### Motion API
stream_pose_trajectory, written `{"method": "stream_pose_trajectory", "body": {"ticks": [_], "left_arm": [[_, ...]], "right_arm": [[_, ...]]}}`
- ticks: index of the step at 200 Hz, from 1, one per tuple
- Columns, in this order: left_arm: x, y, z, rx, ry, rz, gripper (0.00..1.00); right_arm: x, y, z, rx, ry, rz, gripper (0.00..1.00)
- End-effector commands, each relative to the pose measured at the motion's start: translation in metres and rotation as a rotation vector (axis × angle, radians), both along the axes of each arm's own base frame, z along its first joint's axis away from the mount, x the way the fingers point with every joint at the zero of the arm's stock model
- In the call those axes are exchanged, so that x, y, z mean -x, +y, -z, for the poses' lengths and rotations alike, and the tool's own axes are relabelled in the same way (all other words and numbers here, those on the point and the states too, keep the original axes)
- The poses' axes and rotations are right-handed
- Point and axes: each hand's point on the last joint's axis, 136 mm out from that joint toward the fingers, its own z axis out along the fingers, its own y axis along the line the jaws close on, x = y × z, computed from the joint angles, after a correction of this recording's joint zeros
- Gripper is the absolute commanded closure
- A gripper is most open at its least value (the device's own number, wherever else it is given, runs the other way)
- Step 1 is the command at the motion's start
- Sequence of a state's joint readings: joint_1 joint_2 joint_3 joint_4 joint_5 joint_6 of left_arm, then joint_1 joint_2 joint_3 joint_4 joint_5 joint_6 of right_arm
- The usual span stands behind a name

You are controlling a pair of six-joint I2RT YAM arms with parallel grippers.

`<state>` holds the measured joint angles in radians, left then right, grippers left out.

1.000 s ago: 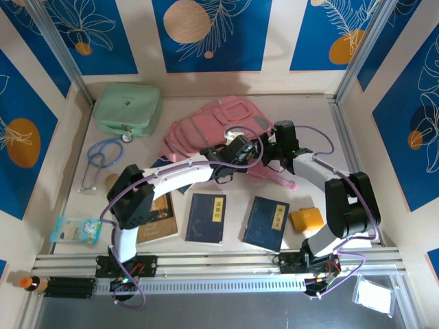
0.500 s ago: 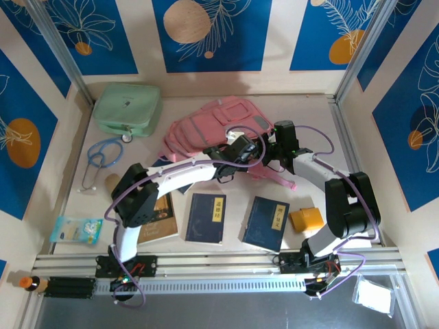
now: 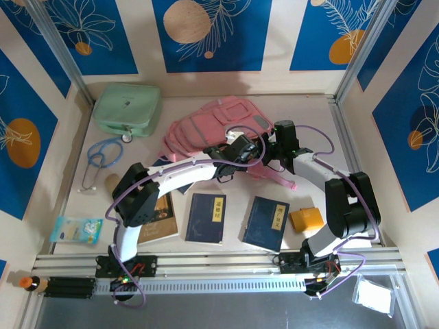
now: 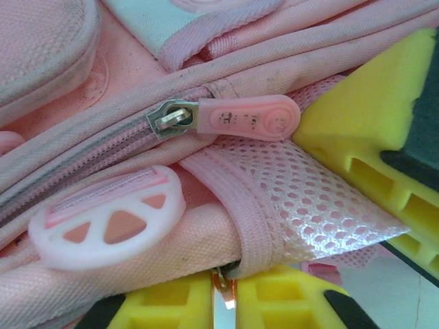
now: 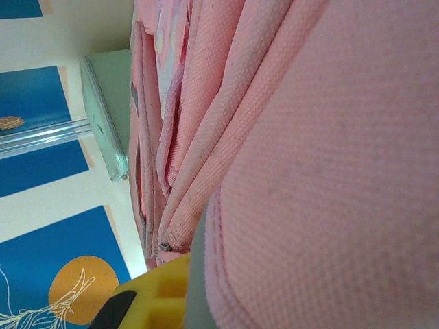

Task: Pack the student bag
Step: Unzip the student bag at the top-center of the table.

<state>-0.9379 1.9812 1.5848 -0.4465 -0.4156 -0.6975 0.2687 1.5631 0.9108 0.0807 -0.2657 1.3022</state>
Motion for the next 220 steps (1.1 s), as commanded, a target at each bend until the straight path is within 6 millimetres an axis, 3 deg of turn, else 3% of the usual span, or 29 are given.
{"method": "stream_pose_trajectory", "body": {"ticks": [1, 36, 99, 154, 167, 220], "left_arm": [[-0.012, 0.027, -0.009, -0.026, -0.009, -0.048, 0.91], [0.0, 0.04, -0.011, -0.037, 0.05, 0.051, 0.94], [0.022, 0.09, -0.013, -0.119, 0.164, 0.127, 0.98], [0.017, 0.138, -0.007, -0.164, 0.185, 0.056, 1.0], [0.017, 0.136, -0.005, -0.146, 0.19, 0.07, 1.0], [0.009, 0.124, 0.005, -0.111, 0.173, 0.088, 0.76]], "right_arm": [[0.002, 0.012, -0.045, -0.075, -0.093, -0.079, 1.0], [0.0, 0.004, -0.039, -0.047, -0.093, -0.063, 1.0], [-0.004, 0.0, -0.042, 0.0, -0.136, -0.071, 1.0], [-0.004, -0.003, -0.035, 0.017, -0.117, -0.064, 1.0], [-0.005, -0.003, -0.035, 0.018, -0.119, -0.064, 1.0], [-0.005, -0.004, -0.034, 0.017, -0.111, -0.06, 1.0]]}}
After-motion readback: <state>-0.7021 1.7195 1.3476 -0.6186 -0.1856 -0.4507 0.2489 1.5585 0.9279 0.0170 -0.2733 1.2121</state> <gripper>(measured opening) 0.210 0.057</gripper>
